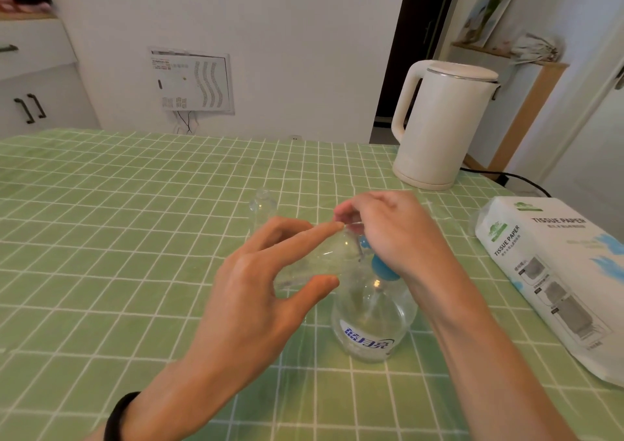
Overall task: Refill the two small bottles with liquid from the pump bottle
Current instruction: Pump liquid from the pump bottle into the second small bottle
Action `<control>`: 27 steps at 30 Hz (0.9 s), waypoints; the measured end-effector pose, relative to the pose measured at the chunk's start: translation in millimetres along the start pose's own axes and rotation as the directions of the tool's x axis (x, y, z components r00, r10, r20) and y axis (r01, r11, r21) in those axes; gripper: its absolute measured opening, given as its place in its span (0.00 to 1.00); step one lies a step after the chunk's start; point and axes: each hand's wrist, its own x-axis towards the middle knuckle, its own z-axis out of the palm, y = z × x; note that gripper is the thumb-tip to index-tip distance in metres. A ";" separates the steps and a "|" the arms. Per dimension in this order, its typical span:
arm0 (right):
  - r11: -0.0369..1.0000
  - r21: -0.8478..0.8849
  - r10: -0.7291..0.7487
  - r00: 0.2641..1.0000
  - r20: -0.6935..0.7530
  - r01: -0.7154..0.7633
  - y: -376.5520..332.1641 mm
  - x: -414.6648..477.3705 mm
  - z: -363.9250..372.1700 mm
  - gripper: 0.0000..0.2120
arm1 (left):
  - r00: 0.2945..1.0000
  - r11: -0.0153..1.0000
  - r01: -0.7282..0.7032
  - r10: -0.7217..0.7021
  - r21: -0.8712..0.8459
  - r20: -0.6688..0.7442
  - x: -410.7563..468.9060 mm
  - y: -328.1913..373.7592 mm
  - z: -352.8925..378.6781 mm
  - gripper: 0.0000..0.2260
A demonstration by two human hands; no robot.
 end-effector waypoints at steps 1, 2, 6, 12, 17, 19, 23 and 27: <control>1.000 -0.002 0.004 1.000 0.001 -0.004 -1.1 -0.3 -0.6 0.17 | 1.000 1.000 -0.004 0.004 -0.002 -0.002 0.0 0.4 0.2 0.22; 1.000 -0.004 0.009 1.000 0.001 -0.009 -2.6 -0.5 -1.0 0.17 | 1.000 1.000 -0.005 0.005 -0.005 -0.004 0.2 0.6 -0.2 0.23; 0.999 -0.023 -0.026 1.000 -0.006 0.026 -6.5 -1.9 -3.1 0.17 | 1.000 1.000 -0.009 0.009 -0.007 -0.009 1.0 2.5 -3.1 0.22; 1.000 -0.019 0.007 0.999 -0.036 -0.007 -6.6 1.6 0.1 0.17 | 1.000 1.000 0.001 -0.001 -0.013 0.004 3.3 -1.5 -0.9 0.23; 0.999 -0.046 0.027 1.000 0.001 -0.027 -5.1 -2.2 0.4 0.16 | 1.000 1.000 0.007 -0.007 -0.027 0.001 0.3 -0.9 0.8 0.22; 0.999 -0.051 0.012 1.000 -0.005 -0.013 -7.1 -3.5 0.1 0.17 | 1.000 1.000 0.003 -0.003 -0.015 0.000 0.1 -0.6 0.3 0.22; 0.997 -0.060 -0.042 0.999 -0.018 0.041 -9.2 -3.1 -0.5 0.18 | 1.000 1.000 -0.002 0.002 0.000 -0.011 0.6 0.1 -1.3 0.22; 0.998 -0.047 -0.042 0.999 -0.022 0.041 -7.8 -0.2 -0.5 0.17 | 1.000 1.000 0.006 -0.006 -0.014 -0.005 1.3 0.2 -1.0 0.22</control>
